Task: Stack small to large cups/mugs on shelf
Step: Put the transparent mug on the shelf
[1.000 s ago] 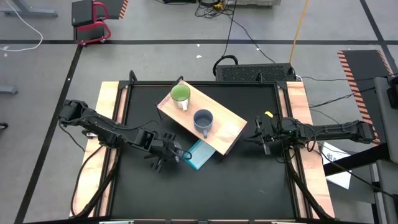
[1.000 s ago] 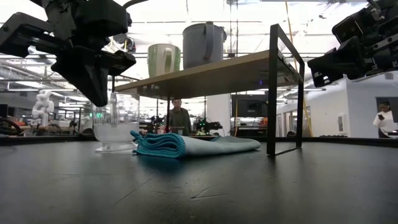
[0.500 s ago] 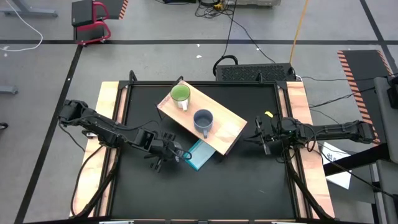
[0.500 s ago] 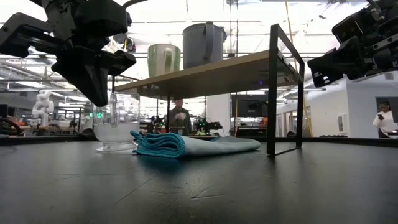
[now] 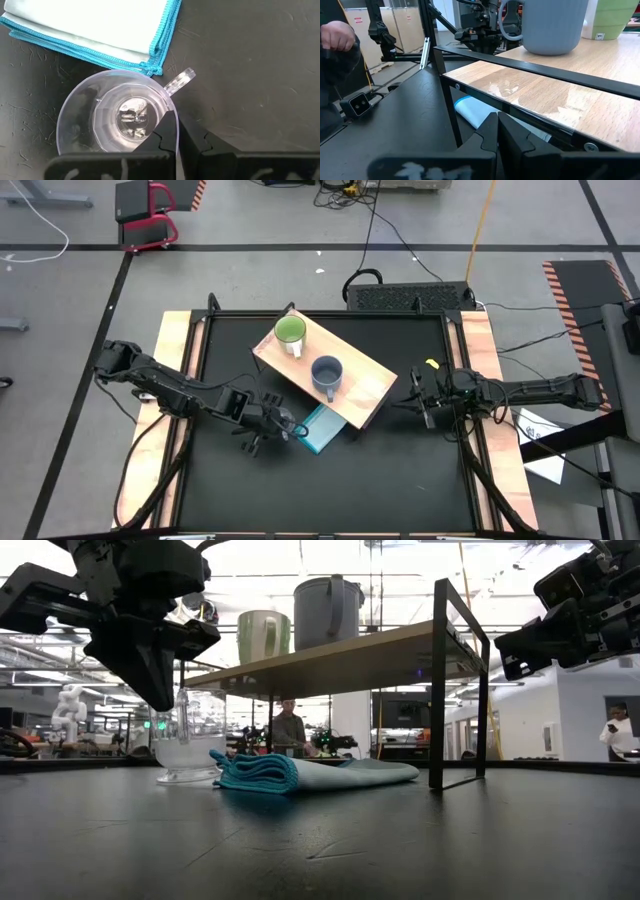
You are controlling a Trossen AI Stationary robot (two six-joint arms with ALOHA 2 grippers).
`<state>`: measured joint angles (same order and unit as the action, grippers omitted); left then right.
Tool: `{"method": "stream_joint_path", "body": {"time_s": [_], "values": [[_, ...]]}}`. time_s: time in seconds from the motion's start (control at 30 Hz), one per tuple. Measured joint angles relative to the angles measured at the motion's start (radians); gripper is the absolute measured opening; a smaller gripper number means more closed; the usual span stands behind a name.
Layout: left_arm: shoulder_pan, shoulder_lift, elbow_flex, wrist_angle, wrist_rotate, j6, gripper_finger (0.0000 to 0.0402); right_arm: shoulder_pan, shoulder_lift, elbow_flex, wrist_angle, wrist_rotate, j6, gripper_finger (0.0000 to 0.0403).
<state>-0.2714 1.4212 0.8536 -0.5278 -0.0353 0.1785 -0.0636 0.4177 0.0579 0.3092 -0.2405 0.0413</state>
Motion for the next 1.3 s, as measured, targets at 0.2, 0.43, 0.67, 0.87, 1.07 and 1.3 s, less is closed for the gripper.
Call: {"method": "stream_joint_path", "body": {"time_s": [0.2, 0.43, 0.67, 0.87, 1.07, 1.3], "values": [[0.000, 0.000, 0.000, 0.000, 0.000, 0.013, 0.0004, 0.000, 0.000, 0.000, 0.000, 0.000, 0.000, 0.0000], [0.000, 0.000, 0.001, 0.037, -0.010, -0.005, 0.0003, 0.000, 0.000, 0.000, 0.000, 0.000, 0.000, 0.0000], [-0.004, -0.012, 0.001, 0.078, 0.003, -0.004, 0.0003, 0.000, 0.000, 0.000, 0.000, 0.000, 0.000, 0.0000], [-0.008, -0.050, 0.001, 0.076, 0.008, 0.000, 0.0003, 0.000, -0.001, 0.000, 0.000, 0.000, 0.000, 0.0000], [-0.027, -0.118, 0.001, 0.065, 0.008, 0.011, 0.0004, 0.000, 0.000, 0.000, 0.001, 0.000, -0.004, 0.0000], [-0.032, -0.181, 0.001, 0.104, -0.010, 0.003, 0.0003, 0.000, -0.001, 0.000, 0.008, 0.000, -0.004, 0.0000]]}}
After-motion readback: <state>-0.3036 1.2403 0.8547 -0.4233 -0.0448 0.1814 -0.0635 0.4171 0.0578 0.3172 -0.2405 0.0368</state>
